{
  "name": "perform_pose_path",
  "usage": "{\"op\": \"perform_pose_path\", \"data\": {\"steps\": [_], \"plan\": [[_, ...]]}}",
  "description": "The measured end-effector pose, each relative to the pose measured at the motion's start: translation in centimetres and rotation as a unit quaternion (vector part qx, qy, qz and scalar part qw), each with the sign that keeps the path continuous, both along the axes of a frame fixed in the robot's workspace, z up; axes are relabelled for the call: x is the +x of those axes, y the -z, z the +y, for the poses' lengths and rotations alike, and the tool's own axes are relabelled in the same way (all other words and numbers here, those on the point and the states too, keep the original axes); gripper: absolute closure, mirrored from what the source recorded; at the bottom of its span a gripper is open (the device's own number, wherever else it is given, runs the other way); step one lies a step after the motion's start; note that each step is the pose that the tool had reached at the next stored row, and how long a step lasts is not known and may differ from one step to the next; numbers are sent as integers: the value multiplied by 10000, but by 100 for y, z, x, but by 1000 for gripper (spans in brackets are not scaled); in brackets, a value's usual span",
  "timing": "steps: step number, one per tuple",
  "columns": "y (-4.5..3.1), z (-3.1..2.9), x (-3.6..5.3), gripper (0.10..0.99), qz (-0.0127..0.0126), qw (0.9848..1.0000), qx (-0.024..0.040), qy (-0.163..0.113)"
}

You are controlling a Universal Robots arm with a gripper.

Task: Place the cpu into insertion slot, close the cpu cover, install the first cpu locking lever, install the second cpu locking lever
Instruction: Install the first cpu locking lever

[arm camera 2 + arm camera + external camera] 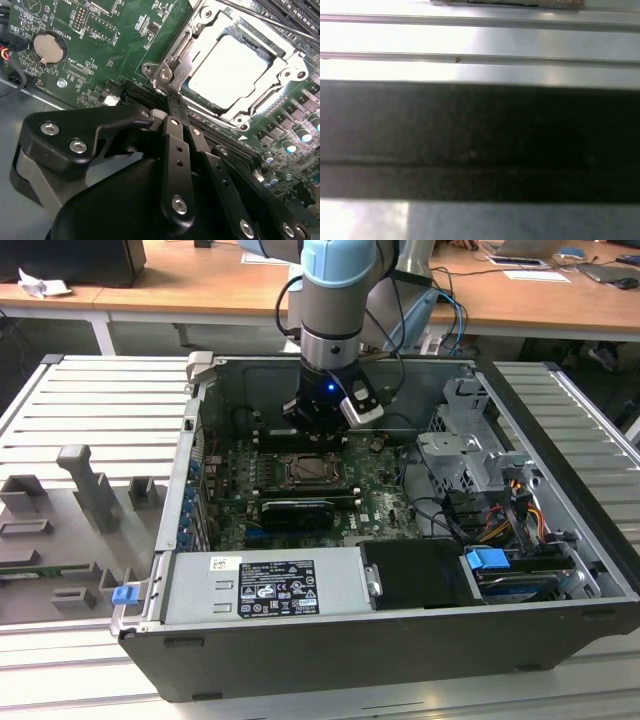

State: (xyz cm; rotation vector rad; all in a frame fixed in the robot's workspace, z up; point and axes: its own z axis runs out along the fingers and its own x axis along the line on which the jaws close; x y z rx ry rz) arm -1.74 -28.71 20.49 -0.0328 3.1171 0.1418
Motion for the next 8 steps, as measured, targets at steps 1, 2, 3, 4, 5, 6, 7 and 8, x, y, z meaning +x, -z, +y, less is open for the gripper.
{"op": "perform_pose_path", "data": {"steps": [1,2,3,4,5,6,7,8], "plan": [[-24,0,0,980,1,10000,0,0],[-42,0,1,980,1,10000,0,0],[-68,0,1,980,1,10000,1,0],[-72,0,1,980,1,10000,0,0],[-72,-3,2,980,1,10000,1,-1],[-72,-17,1,980,2,10000,0,-1],[-72,-25,1,980,2,10000,0,0],[-72,-31,1,980,1,10000,1,0]]}}
